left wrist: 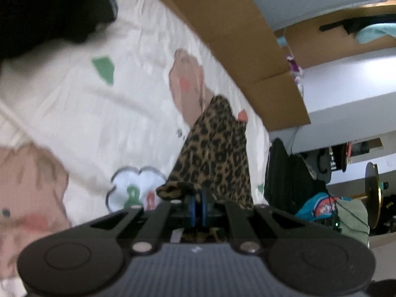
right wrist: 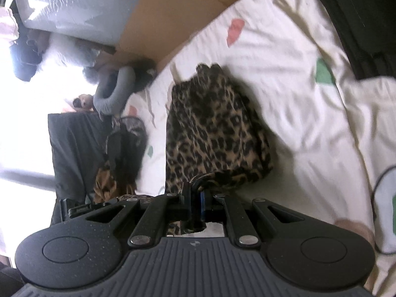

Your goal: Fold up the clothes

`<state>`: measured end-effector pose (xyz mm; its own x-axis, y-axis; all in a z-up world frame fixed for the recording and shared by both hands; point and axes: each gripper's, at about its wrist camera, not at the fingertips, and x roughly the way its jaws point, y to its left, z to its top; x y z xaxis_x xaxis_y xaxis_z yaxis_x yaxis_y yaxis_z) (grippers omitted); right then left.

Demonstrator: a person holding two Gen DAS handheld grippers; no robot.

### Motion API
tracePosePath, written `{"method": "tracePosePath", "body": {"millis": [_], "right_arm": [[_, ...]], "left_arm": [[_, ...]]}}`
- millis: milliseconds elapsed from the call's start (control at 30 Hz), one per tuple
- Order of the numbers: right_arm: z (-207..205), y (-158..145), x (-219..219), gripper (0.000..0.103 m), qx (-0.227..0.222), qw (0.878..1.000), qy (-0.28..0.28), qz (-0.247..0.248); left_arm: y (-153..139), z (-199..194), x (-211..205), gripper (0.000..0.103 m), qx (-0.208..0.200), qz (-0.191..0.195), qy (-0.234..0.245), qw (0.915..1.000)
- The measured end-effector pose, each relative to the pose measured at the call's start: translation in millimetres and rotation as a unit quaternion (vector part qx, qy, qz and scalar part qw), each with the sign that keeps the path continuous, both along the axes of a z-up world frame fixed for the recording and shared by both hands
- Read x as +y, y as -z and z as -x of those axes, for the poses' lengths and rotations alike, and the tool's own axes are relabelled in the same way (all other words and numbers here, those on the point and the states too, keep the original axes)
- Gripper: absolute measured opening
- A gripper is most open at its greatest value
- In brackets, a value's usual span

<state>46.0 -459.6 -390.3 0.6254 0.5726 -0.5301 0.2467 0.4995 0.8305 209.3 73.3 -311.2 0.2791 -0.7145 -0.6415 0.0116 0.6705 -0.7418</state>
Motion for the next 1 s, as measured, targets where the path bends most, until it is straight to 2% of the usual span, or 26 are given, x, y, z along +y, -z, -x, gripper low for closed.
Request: {"method": "tracePosePath", "body": {"millis": [400, 733, 867, 1000], "right_arm": [[-37.9, -2.6, -8.8, 0.005, -0.022, 0.998, 0.037, 0.038], [-67.4, 8.7, -12.1, 0.005, -0.013, 0.996, 0.056, 0.069], [-75.9, 16.8, -11.9, 0.005, 0.000, 0.995, 0.059, 0.076], [-86.0, 29.6, -14.0, 0.005, 0.031, 0.993, 0.078, 0.081]], "left_arm": [[-5.1, -45.8, -20.6, 0.005, -0.048, -0.013, -0.025, 0.9984], [10.4, -71.2, -36.1, 0.005, -0.055, -0.042, -0.043, 0.9967], [21.9, -78.1, -42.1, 0.005, -0.052, -0.057, -0.055, 0.9955], [37.5, -87.1, -49.9, 0.005, -0.045, -0.079, -0.060, 0.9940]]}}
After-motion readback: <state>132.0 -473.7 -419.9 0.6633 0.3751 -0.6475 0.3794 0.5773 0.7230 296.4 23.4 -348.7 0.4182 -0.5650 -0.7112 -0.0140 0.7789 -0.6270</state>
